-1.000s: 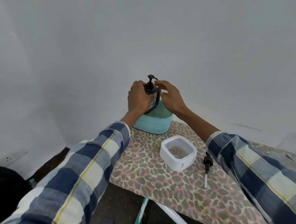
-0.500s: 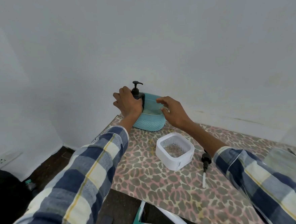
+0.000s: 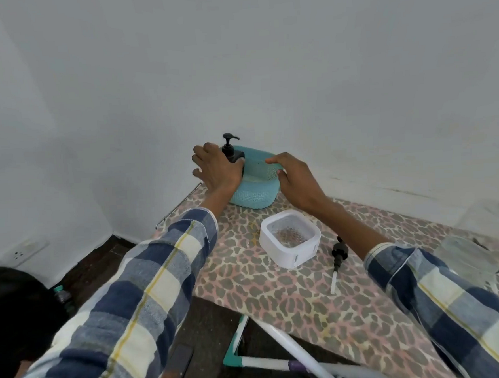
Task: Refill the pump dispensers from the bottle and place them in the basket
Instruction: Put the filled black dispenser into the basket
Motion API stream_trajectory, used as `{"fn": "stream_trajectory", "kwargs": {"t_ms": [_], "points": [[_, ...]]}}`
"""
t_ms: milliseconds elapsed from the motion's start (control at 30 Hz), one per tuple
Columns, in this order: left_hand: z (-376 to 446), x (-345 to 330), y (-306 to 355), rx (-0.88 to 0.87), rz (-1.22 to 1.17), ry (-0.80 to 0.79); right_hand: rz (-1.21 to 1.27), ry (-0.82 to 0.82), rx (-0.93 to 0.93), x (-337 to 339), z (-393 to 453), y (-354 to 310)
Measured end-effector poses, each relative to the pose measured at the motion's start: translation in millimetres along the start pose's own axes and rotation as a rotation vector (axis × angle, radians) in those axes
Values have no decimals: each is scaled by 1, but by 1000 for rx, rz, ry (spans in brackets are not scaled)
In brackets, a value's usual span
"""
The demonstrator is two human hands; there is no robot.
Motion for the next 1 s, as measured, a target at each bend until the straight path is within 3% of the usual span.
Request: {"fn": "stream_trajectory", "kwargs": {"t_ms": [167, 333, 667, 833, 1000], "points": [[-59, 24, 13, -213, -69, 238, -26, 15, 45, 13, -24, -17], [-123, 35, 32, -444, -35, 287, -56, -1, 18, 27, -60, -26], [-240, 27, 80, -673, -112, 21, -131, 50, -75, 103, -174, -20], [-306, 17, 111, -807, -152, -40, -165, 105, -83, 144, -235, -13], [-360, 12, 144, -812, -293, -77, -193, 163, -80, 187, -284, -7]]}}
Point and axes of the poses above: each hand's wrist, its own z-axis towards the middle knuckle, its own x-axis out of the back of the hand, y = z × x, the point moved 3 cm from there along z, towards the middle knuckle, and after that the axes turned 13 degrees about z, right-handed, at the moved point
